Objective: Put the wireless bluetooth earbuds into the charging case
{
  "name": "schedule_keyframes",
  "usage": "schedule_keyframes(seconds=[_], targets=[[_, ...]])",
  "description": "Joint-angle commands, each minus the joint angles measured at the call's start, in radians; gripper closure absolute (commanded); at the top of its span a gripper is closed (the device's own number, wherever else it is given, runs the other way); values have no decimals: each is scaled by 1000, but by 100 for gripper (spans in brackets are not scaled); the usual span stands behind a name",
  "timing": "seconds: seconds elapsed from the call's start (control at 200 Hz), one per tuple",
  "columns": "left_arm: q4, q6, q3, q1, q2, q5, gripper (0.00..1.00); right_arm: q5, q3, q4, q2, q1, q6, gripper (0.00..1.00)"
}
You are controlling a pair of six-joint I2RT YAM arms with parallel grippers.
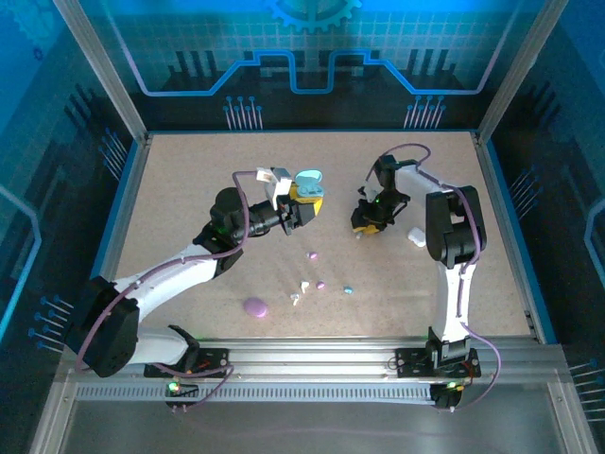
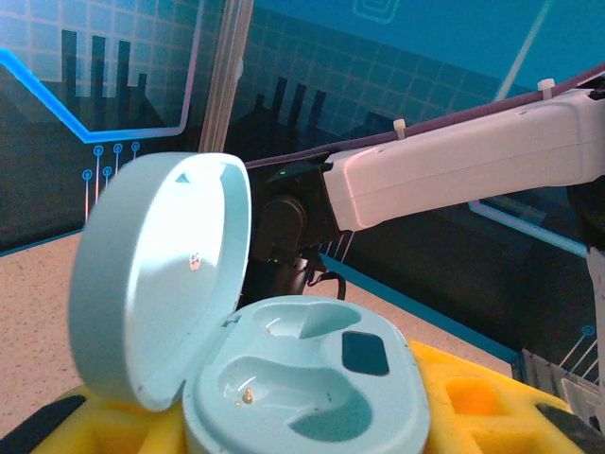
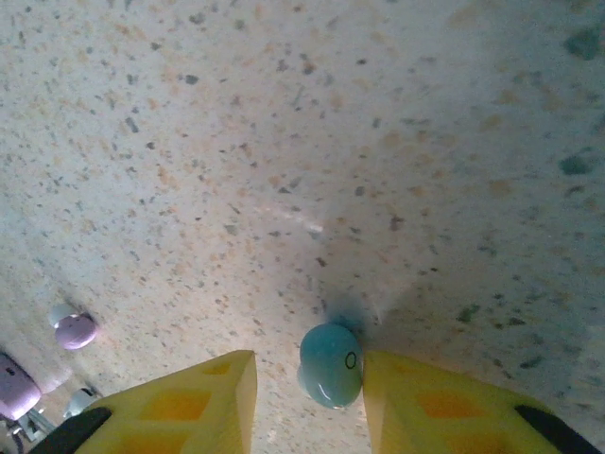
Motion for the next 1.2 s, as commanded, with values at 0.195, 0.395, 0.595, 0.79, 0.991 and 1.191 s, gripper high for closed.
schedule_keyframes(seconds=[0.195, 0.395, 0.595, 0.79, 0.991, 1.191], targets=[[39, -12, 15, 6, -10, 23, 66, -47, 25, -7, 7, 22, 7, 64], [39, -13, 13, 5, -8, 23, 66, -75, 36, -5, 9, 34, 11, 64], [39, -12, 9, 6, -13, 23, 66, -57, 49, -8, 9, 40, 19, 64], [42, -9, 4, 6, -16, 17, 66, -57, 61, -16, 14, 47, 21, 63], [44, -8, 3, 5, -16, 13, 66, 66, 70, -15, 7, 56, 125, 61], [53, -7, -3, 5, -20, 7, 66, 110, 93, -8, 37, 97, 192, 57]])
